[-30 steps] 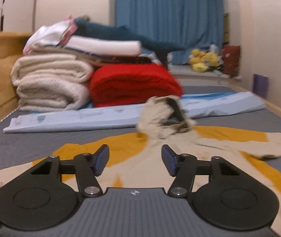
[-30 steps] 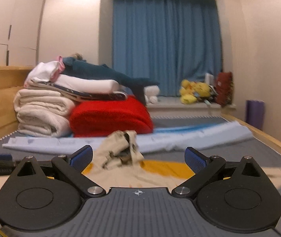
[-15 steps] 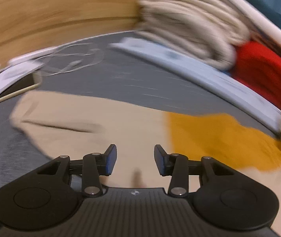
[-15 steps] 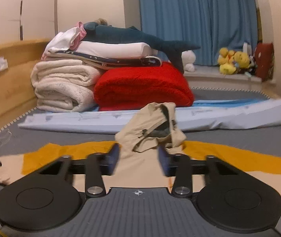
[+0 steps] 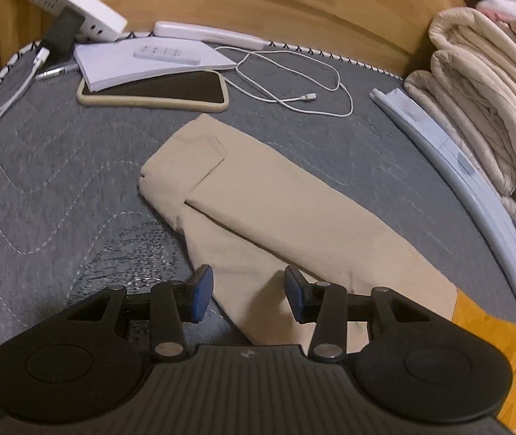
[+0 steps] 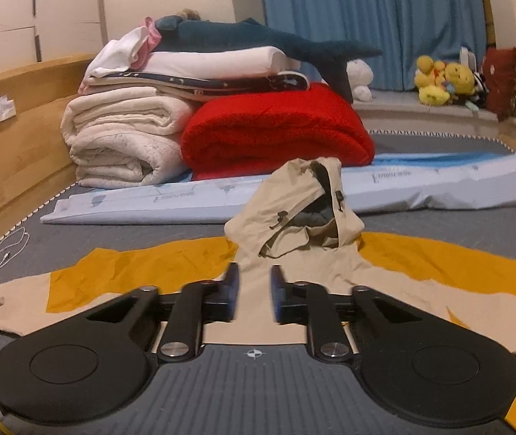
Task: Fold large clothes
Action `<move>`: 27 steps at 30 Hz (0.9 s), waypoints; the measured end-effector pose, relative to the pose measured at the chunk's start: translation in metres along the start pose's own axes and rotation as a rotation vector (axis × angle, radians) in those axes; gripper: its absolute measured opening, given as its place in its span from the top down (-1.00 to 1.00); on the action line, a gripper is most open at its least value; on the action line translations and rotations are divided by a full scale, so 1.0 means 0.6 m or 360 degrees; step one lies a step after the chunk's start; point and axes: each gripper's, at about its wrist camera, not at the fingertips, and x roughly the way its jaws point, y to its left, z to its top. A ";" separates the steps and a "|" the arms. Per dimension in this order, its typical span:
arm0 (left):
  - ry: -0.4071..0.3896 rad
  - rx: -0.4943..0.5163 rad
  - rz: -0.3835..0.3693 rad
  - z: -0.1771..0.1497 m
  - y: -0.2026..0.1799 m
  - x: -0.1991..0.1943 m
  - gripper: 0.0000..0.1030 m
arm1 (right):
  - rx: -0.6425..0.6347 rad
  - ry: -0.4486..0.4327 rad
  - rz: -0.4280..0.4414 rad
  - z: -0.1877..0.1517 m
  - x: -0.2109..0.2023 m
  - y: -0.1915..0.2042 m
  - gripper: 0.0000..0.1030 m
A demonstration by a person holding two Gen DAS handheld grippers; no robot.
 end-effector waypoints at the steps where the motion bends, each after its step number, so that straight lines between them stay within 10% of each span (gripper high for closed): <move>1: 0.0001 -0.0005 0.0001 -0.004 0.000 -0.001 0.10 | 0.0011 0.0008 -0.0004 0.001 0.002 -0.002 0.87; 5: -0.0013 -0.0012 0.0042 -0.010 0.008 0.001 1.00 | 0.0034 0.0001 0.0000 0.007 -0.003 -0.013 0.95; 11: -0.0209 0.0053 0.0052 -0.014 -0.018 -0.045 1.00 | 0.0012 -0.0026 -0.0045 0.013 -0.019 -0.041 0.95; 14: -0.0087 -0.0074 0.0001 -0.014 -0.028 -0.059 0.98 | 0.0041 -0.0021 -0.0078 0.013 -0.026 -0.063 0.95; 17: -0.0036 -0.0184 0.0064 -0.024 -0.002 -0.055 0.14 | 0.0094 0.0010 -0.0077 0.012 -0.031 -0.079 0.93; 20: -0.0012 -0.0196 0.0130 -0.036 0.021 -0.042 0.05 | 0.0105 0.0026 -0.0075 0.008 -0.033 -0.086 0.92; 22: 0.0026 -0.0252 0.0084 -0.037 0.030 -0.026 0.07 | 0.0108 0.0043 -0.0065 0.006 -0.033 -0.089 0.80; 25: -0.0008 -0.0269 -0.0021 -0.027 0.030 -0.016 0.99 | 0.0104 0.0053 -0.0065 0.004 -0.033 -0.090 0.68; 27: -0.0085 -0.0251 -0.0025 -0.025 0.018 -0.033 1.00 | 0.0105 0.0058 -0.0067 0.003 -0.034 -0.092 0.68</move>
